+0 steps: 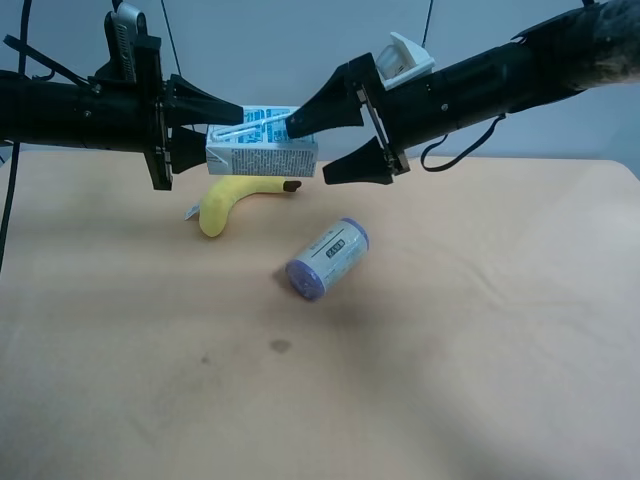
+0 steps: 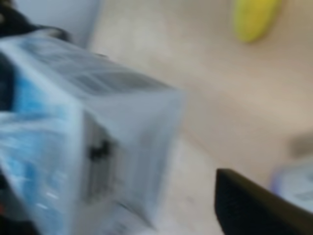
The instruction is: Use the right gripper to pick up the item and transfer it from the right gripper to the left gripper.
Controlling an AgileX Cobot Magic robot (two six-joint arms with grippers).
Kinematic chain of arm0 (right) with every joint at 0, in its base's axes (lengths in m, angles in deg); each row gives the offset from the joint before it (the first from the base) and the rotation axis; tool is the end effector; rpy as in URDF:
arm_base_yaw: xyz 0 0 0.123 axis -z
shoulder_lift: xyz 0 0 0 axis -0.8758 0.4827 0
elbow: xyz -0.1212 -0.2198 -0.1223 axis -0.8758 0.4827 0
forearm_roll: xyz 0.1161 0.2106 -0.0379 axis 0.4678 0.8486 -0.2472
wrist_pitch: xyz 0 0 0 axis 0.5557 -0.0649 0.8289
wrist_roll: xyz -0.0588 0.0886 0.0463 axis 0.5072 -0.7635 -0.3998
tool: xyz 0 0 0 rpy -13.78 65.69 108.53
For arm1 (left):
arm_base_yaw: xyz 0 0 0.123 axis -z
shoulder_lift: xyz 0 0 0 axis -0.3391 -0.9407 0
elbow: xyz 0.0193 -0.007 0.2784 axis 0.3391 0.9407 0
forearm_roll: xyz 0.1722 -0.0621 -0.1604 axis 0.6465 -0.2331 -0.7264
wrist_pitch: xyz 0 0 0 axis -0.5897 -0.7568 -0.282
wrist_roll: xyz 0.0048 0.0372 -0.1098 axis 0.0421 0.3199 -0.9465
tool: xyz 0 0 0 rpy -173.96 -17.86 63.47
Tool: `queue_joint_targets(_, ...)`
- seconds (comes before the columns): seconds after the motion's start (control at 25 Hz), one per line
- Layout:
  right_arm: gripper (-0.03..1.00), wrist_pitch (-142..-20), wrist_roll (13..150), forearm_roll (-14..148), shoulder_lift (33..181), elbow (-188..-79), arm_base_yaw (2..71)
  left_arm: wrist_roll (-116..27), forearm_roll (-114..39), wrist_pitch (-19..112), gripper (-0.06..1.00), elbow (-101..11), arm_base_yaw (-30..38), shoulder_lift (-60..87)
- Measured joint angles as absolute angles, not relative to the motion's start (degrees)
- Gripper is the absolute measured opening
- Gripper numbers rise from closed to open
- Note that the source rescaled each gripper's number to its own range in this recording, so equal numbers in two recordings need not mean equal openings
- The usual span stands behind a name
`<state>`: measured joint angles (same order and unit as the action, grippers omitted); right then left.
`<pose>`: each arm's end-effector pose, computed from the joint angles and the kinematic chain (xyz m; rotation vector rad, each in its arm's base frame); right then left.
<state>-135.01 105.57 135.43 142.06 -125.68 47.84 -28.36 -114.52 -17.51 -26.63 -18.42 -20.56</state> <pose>0.3423 0.1844 0.2224 -0.3941 2.4027 1.5317 0.3470 -0.1160 0.2082 -0.0758 2.2628 -1.7133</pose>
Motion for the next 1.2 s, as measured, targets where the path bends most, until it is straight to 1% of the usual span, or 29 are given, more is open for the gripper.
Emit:
queue_joint_targets(0.08,0.79,-132.13,102.74,127.44,140.32,-125.74,48.77,-28.36,-114.47,-17.46,0.03,-26.63,-18.42,-20.19)
queue_joint_targets(0.4,0.79,-126.24,96.68,106.26,134.56,-125.79,49.4,-28.36,-114.25,-17.27,0.02,-26.63,-18.42,-20.03)
queue_joint_targets(0.6,0.79,-122.89,88.39,88.89,130.02,-125.79,49.4,-28.36,-114.25,-17.27,0.02,-26.63,-18.42,-20.03)
queue_joint_targets(0.88,0.79,-123.22,77.81,70.1,123.7,-125.79,49.4,-28.14,-114.15,-17.27,0.02,-26.63,-18.42,-19.42)
queue_joint_targets(1.08,0.79,-127.34,70.87,60.28,118.46,-125.79,49.4,-26.93,-113.43,-17.32,0.01,-26.63,-18.42,-16.8)
queue_joint_targets(1.2,0.79,-130.62,67.9,57.15,115.6,-125.79,49.4,-25.76,-112.5,-17.37,0.01,-26.63,-18.42,-15.32)
